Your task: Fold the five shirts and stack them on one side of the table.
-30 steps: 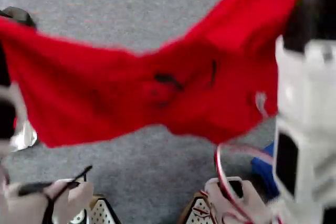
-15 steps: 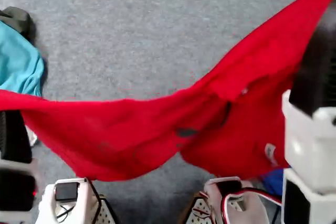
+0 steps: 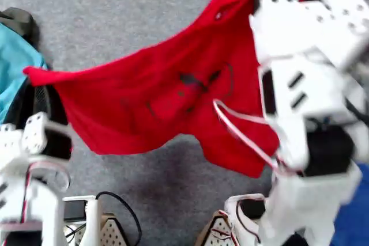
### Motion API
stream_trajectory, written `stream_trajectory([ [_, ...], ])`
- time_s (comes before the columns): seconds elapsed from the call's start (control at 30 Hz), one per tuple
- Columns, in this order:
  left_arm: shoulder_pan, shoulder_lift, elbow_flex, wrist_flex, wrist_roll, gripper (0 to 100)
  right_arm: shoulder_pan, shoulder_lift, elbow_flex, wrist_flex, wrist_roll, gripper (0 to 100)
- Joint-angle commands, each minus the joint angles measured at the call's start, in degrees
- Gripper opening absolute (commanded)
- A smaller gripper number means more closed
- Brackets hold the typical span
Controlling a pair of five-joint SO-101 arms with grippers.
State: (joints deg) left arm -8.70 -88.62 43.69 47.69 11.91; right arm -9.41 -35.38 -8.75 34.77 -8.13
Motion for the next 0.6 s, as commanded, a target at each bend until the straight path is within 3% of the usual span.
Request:
stream_trajectory([
  [0.0, 0.0, -0.1, 8.2, -11.0, -1.7, 2, -0.7, 2.0, 8.0, -11.2, 0.6, 0.5],
  [0.27, 0.0, 9.1, 22.5, -34.5, -4.6, 2, -0.7, 10.6, 15.5, -24.4, 0.4, 0.5],
  [0.57, -2.5, 32.0, 15.6, -45.3, -4.1, 2, 0.1, 20.7, 15.3, -31.1, 0.4, 0.5],
])
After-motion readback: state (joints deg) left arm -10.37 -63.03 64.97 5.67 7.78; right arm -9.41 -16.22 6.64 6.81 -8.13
